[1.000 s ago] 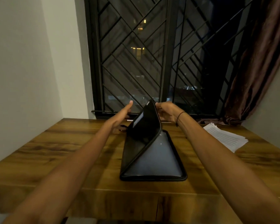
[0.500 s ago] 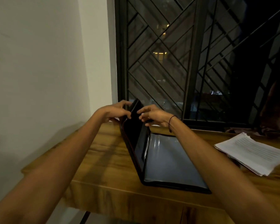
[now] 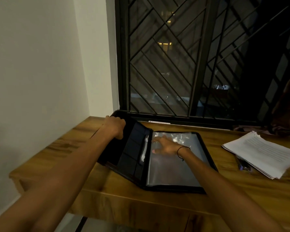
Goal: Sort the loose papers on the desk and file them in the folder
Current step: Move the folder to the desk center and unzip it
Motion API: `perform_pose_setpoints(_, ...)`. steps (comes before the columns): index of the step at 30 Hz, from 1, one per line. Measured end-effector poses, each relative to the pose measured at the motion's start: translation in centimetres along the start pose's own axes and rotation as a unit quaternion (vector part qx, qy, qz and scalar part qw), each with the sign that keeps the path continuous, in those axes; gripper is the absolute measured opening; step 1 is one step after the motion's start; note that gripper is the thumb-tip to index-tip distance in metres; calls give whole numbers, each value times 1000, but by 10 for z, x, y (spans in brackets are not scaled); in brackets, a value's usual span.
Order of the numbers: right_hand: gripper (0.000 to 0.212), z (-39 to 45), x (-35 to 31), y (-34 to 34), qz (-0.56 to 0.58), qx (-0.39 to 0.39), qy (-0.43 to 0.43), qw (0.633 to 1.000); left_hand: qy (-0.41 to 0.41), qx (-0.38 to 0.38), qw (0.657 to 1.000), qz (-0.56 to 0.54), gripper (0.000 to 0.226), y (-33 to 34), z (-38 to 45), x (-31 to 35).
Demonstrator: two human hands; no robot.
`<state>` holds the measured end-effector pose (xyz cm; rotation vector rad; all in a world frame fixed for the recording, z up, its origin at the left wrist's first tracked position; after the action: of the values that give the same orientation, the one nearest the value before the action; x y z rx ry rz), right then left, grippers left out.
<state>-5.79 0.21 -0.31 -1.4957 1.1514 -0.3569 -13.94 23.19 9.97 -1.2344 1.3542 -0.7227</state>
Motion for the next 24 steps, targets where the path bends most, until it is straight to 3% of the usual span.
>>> perform_pose_setpoints(2,58,-1,8,5,-23,6,4,1000,0,13,1000,11,59,10,18,11)
perform_pose_setpoints(7,50,-1,24,10,-25,34,-28,999,24,55,998,24,52,42,55,28)
perform_pose_setpoints(11,47,0,42,11,15,55,-57,997,149,112,977,-102,49,61,77,45)
perform_pose_setpoints(15,52,-1,58,14,66,63,-80,993,194,118,926,-302,58,66,93,58)
perform_pose_setpoints(17,48,-5,65,12,89,85,-92,988,214,118,907,-344,63,71,103,64)
perform_pose_setpoints(24,33,-8,94,0,187,184,-89,961,294,125,897,-305,55,55,118,109)
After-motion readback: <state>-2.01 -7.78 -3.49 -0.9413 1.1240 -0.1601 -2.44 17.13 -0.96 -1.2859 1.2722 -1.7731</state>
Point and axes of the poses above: each hand's wrist, its own z-axis towards the middle knuckle, its own y-axis out of the palm, x = y × z, the point moved 3 cm from there along z, towards the middle knuckle, and after that the axes turned 11 degrees about -x, right-handed, at the moved point
